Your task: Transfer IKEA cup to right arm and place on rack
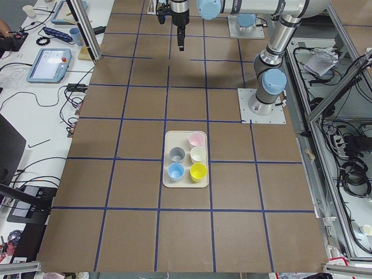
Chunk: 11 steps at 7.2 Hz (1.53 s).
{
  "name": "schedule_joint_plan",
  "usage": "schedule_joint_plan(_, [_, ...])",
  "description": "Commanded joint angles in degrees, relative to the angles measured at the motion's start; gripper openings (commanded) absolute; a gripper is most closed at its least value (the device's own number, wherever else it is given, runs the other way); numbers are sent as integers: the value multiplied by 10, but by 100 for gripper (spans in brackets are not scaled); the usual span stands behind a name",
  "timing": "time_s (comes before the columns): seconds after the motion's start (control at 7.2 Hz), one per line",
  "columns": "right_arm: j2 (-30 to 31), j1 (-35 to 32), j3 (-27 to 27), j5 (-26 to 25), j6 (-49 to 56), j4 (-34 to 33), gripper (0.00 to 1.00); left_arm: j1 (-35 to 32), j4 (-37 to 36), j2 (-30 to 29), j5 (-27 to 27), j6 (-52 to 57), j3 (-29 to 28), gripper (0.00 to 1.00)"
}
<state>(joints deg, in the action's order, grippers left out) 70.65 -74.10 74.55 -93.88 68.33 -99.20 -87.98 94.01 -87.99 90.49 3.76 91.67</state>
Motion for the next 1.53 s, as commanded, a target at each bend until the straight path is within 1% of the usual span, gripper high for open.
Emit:
schedule_joint_plan(0.0, [40,-66,-3,23,-215,7,100,0,-1,1,-1,0,1,100])
schedule_joint_plan(0.14, [60,-90,-2,82,-340,7,100,4,-1,1,0,1,1,100])
schedule_joint_plan(0.28, [75,-110,-2,103,-481,15,100,6,0,2,1,0,3,100])
schedule_joint_plan(0.56, [88,-150,-2,90,-684,78,100,6,-1,4,4,0,4,100])
schedule_joint_plan(0.69, [85,-170,8,53,-715,89,100,7,-1,4,5,2,4,100])
schedule_joint_plan(0.83, [87,-194,30,24,-716,91,100,7,-1,4,5,2,4,100])
schedule_joint_plan(0.97, [91,-196,60,0,-715,78,100,7,-1,4,5,2,4,100])
schedule_joint_plan(1.11, [91,-185,60,6,-712,61,100,7,-1,4,5,2,4,100])
schedule_joint_plan(1.39, [91,-174,63,14,-711,60,100,8,-1,4,5,4,4,100])
